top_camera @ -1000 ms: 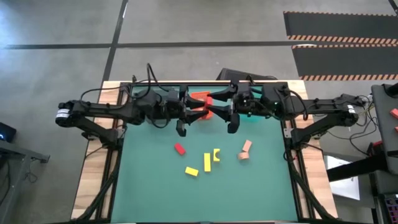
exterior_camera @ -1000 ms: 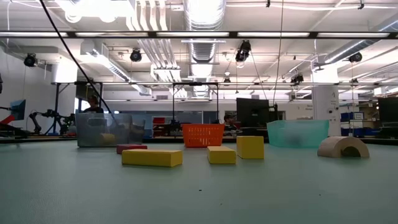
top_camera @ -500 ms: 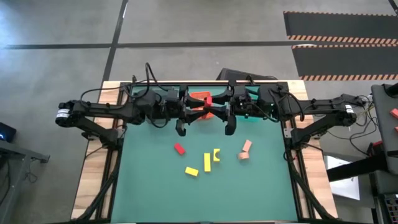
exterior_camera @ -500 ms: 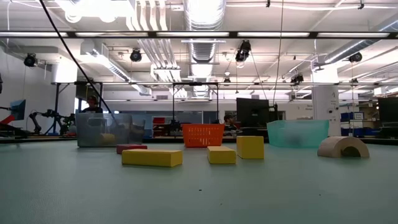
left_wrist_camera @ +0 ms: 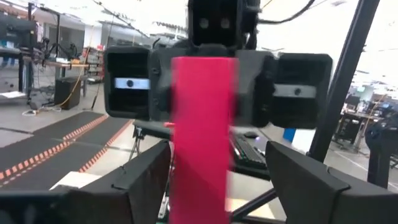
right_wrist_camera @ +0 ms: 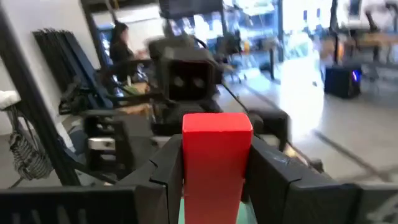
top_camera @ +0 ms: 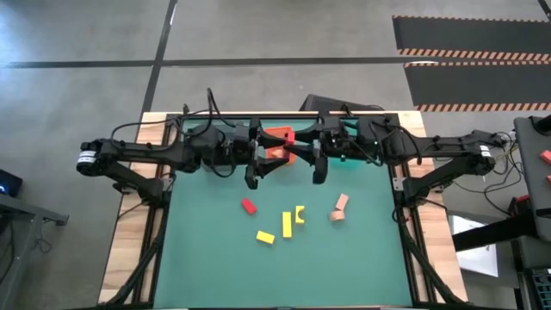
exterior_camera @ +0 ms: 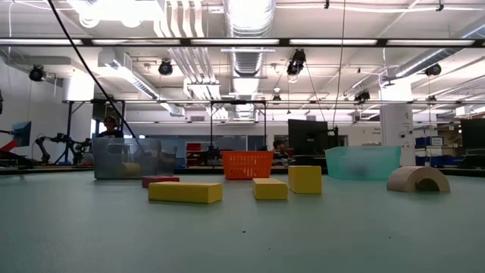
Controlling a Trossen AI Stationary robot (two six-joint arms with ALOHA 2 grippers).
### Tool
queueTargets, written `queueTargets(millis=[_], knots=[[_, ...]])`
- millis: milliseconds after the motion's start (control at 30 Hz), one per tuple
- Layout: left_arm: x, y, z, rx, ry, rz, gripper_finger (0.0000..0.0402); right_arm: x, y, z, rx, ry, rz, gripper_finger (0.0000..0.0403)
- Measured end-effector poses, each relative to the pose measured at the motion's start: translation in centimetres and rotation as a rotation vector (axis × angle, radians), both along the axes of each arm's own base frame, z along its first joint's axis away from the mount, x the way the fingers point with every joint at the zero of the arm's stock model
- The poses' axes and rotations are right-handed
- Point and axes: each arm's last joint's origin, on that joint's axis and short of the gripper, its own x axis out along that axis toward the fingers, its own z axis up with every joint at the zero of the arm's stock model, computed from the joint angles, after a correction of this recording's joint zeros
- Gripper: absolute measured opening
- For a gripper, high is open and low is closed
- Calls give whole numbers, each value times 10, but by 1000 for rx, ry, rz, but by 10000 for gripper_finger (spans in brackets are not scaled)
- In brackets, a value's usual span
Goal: Sort & place blocks by color
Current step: Put the red block into the green bin
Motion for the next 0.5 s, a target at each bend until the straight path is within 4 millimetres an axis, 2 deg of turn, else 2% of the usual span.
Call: queueTargets(millis=[200,333,500], knots=[[-13,0,2,-14,75,9,250,-9,-19,3,87,169,-73,121],[-21,1,-1,-52,160,47,251,-20,-39,0,219,304,-170,121],[-32,1,2,-62,184,58,251,-36,-66,-12,423,457,-332,121]])
